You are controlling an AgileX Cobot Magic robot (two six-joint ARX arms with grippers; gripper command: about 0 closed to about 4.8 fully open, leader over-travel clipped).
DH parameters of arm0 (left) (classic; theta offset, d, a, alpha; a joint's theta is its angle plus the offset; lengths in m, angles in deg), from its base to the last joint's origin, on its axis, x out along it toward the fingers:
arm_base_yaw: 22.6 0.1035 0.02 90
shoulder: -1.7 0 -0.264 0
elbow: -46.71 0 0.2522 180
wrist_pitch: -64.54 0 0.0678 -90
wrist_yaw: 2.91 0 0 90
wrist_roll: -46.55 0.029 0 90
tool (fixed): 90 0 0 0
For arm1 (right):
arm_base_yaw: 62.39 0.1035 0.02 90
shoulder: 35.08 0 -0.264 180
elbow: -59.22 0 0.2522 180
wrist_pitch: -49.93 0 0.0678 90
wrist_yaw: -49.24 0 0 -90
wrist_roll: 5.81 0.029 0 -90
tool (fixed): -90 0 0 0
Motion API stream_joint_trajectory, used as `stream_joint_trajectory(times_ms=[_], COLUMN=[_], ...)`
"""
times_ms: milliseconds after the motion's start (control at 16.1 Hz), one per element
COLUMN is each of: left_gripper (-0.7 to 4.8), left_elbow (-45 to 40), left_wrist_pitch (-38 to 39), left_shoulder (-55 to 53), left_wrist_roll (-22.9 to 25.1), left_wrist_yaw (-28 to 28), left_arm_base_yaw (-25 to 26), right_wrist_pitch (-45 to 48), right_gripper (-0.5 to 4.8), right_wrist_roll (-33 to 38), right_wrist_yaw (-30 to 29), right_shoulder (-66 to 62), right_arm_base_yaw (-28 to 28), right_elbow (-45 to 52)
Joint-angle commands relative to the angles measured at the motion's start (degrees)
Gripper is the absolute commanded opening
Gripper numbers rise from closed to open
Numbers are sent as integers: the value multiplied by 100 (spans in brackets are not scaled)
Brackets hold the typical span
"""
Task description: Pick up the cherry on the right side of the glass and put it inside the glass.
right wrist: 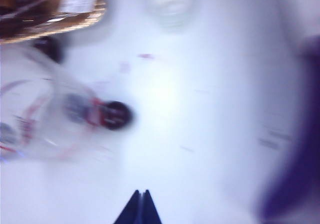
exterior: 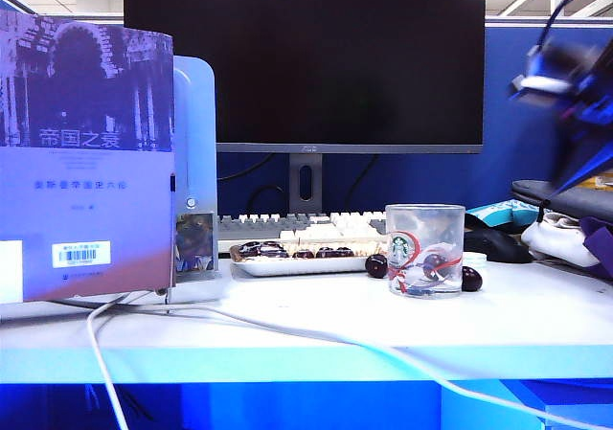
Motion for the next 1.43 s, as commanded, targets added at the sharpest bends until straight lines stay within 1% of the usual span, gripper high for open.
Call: stream_joint_trajectory(times_ms=[62, 186, 311, 559, 684, 994, 1181, 1429], left_gripper=[-5, -5, -5, -5, -5, -5, -5, -5], left_elbow=[-4, -4, -4, -4, -4, -4, -4, -4], left_wrist_pitch=[68, 68, 68, 68, 68, 68, 68, 68], left_shoulder=[17, 17, 17, 17, 17, 17, 17, 17], left_wrist_roll=[26, 26, 26, 26, 26, 26, 26, 26], left_wrist_yaw=[24, 22, 22, 22, 22, 22, 20, 22], left_arm_base_yaw=[4, 4, 4, 4, 4, 4, 4, 4], right_wrist_pitch=[457, 684, 1261, 2111, 2157, 2159, 2114, 2114], right_gripper=[-5, -5, -5, -5, -5, -5, -5, -5], right_wrist_roll=[636, 922, 1303, 1823, 1858, 2031, 2072, 2068], right_wrist_yaw=[-785, -970, -1307, -1241, -988, -964, -1036, -1331], right_shoulder=[-474, -826, -994, -1047, -1084, -1510, -1687, -1759], right_arm_base_yaw=[4, 4, 9, 9, 9, 22, 39, 107], right_elbow=[-81, -142, -142, -149, -221, -507, -511, -533])
